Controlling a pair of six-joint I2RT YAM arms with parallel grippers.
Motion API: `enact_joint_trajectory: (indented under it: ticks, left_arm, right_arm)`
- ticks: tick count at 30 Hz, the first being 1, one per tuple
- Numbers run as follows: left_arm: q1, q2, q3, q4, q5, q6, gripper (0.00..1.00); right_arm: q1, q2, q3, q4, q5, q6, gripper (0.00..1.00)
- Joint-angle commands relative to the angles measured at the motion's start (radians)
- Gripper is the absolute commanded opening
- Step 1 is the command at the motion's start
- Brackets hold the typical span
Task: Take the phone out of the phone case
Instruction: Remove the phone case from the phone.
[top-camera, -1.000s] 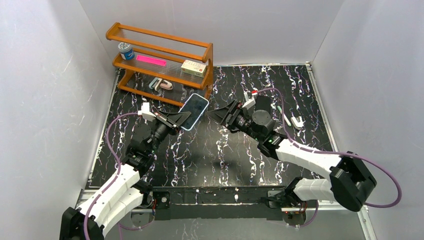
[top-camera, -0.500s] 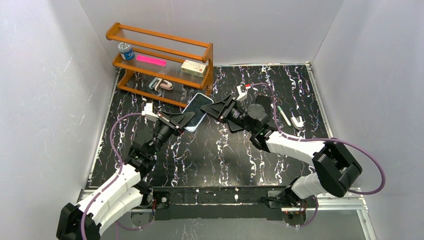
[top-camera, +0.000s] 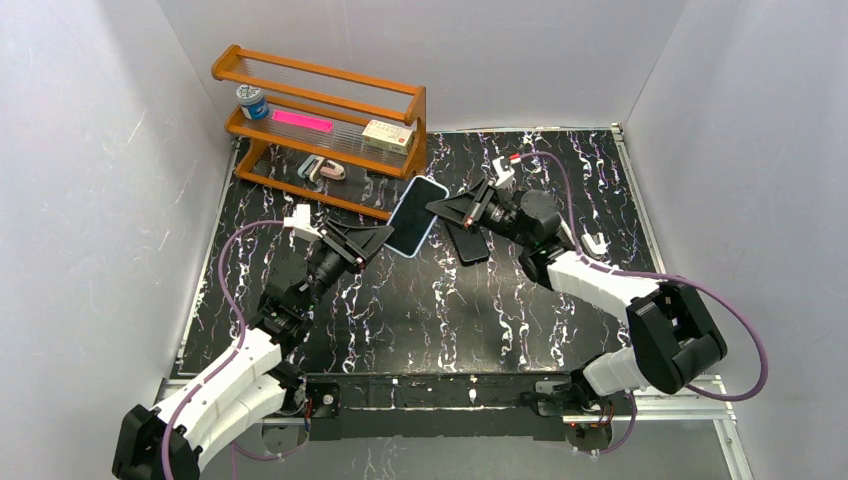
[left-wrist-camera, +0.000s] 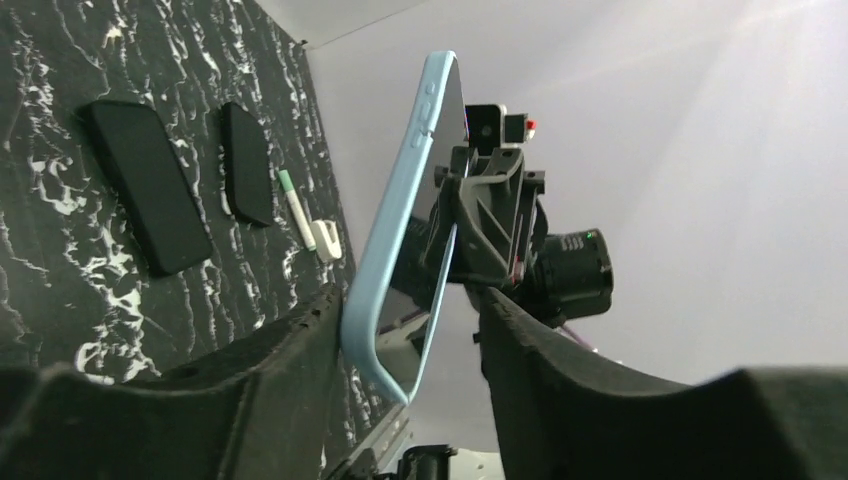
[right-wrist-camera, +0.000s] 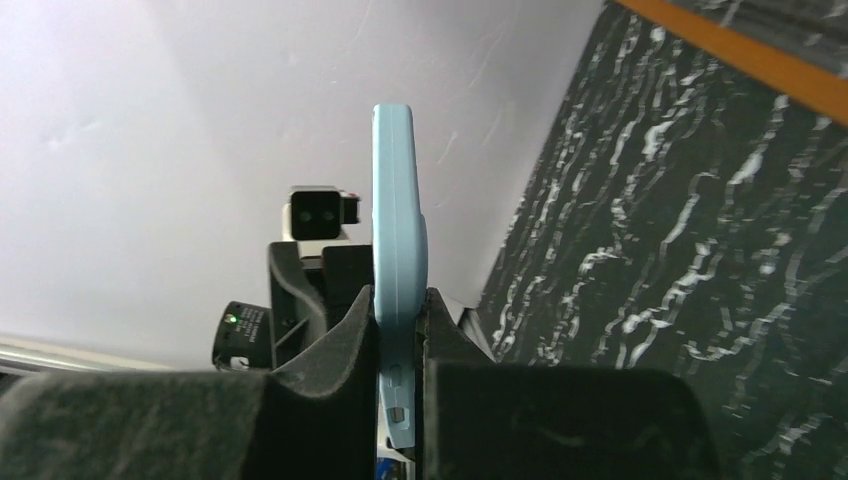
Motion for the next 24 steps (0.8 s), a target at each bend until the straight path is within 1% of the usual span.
enact_joint_trajectory:
  ticks: [1,4,6,10,14,16,19,24]
  left_arm:
    - [0.015,0.007,0.095,-0.100,0.055,0.191,0.53]
    - [0.024,0.047,0.175,-0.181,0.111,0.286,0.58]
    - [0.037,0.083,0.221,-0.197,0.174,0.324,0.60]
    - [0.080,0.178,0.286,-0.176,0.362,0.365,0.61]
    - [0.104,0.248,0.359,-0.205,0.480,0.415,0.61]
    - [0.106,0.283,0.389,-0.183,0.541,0.417,0.60]
    - [0.106,0.345,0.412,-0.109,0.624,0.377,0.59]
    - [0.104,0.397,0.455,-0.051,0.704,0.349,0.54]
  right_arm:
    - [-0.082,-0.058,0.059,-0.013,-0.186,-0.083,0.01]
    - [-0.120,-0.056,0.097,-0.053,-0.309,-0.140,0.01]
    - [-0.138,-0.052,0.132,-0.102,-0.383,-0.193,0.01]
    - [-0.165,-0.038,0.197,-0.171,-0.515,-0.272,0.01]
    - [-0.174,-0.014,0.260,-0.223,-0.620,-0.332,0.01]
    - [-0.174,0.003,0.289,-0.228,-0.666,-0.339,0.01]
    - [-0.172,0.027,0.325,-0.233,-0.715,-0.343,0.01]
    - [-0.172,0.057,0.364,-0.243,-0.757,-0.354,0.01]
